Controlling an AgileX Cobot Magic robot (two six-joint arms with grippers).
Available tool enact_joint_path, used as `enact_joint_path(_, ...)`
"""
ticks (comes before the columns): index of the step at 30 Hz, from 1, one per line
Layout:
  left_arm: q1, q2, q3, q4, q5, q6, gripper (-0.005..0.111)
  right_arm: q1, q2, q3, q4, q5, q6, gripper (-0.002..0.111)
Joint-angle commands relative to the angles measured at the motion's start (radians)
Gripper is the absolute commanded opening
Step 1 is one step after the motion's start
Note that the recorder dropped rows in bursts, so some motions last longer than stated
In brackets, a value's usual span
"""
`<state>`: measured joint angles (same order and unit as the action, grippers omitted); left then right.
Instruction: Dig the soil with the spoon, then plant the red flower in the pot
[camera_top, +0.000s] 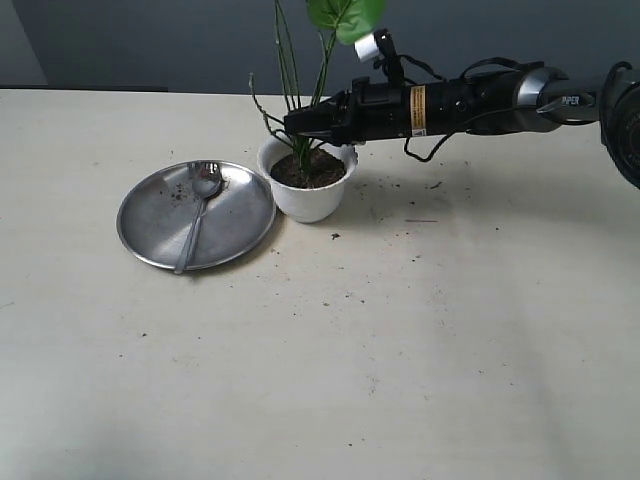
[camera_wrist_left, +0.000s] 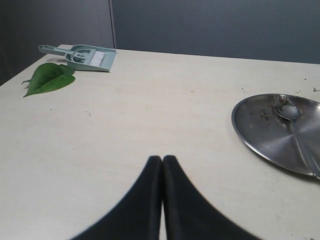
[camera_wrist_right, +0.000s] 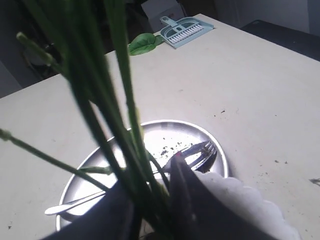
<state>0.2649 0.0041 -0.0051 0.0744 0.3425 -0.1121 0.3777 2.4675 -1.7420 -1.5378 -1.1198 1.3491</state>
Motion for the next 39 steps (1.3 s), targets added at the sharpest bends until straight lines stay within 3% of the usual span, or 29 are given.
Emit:
enact_joint_path(1,-0.007,-0.004,0.005,-0.011,-0.007,0.0,0.0,0.011,0.029,0.032,-0.163,0.063,0.005,0.018)
enact_joint_path(30,-0.007,-0.004,0.005,-0.011,-0.007,0.0,0.0,-0.006,0.011,0.032,-0.135,-0.009,-0.014,0.018)
enact_joint_path(35,-0.007,-0.004,0.005,-0.011,-0.007,0.0,0.0,-0.006,0.009,0.031,-0.132,-0.012,-0.014,0.035)
enact_joint_path(39,-0.007,-0.004,0.005,-0.011,-0.007,0.0,0.0,-0.006,0.009,0.031,-0.132,-0.012,-0.014,0.036)
